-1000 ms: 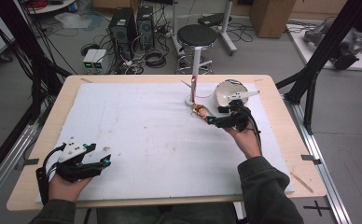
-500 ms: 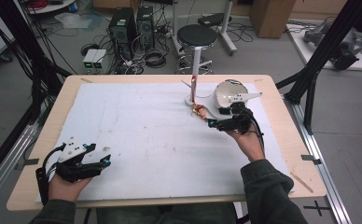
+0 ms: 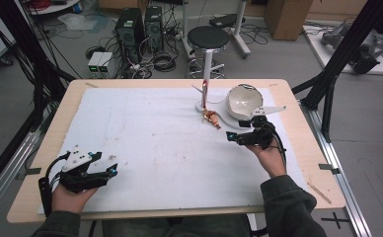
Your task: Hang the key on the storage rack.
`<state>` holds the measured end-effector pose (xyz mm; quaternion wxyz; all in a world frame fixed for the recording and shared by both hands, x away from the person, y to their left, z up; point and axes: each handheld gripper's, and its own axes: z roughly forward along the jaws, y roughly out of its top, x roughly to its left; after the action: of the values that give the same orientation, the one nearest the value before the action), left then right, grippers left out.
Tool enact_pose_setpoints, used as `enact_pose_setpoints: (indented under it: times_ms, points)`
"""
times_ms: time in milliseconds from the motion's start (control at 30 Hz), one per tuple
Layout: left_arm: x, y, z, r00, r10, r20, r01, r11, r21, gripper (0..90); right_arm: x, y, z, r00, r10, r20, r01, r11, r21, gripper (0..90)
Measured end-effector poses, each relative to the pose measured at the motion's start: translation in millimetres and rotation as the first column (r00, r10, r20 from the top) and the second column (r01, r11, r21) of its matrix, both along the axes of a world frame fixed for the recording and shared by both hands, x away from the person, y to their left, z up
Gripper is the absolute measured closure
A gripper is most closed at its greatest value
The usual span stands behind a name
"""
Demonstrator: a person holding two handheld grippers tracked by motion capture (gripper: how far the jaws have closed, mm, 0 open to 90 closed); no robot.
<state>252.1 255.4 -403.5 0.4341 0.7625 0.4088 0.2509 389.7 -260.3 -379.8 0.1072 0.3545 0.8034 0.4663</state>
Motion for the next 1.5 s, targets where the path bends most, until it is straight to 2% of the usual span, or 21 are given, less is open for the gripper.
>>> enact_pose_setpoints:
  times_ms: [1500]
  points:
    - [-0.2,1.2,-0.7,1.0,-0.001,-0.006,0.001,1.0,0.0,30.3,-42.2,-39.3,-24.0,0.9989,-0.045,-0.012,0.045,0.999,-0.009,13.6]
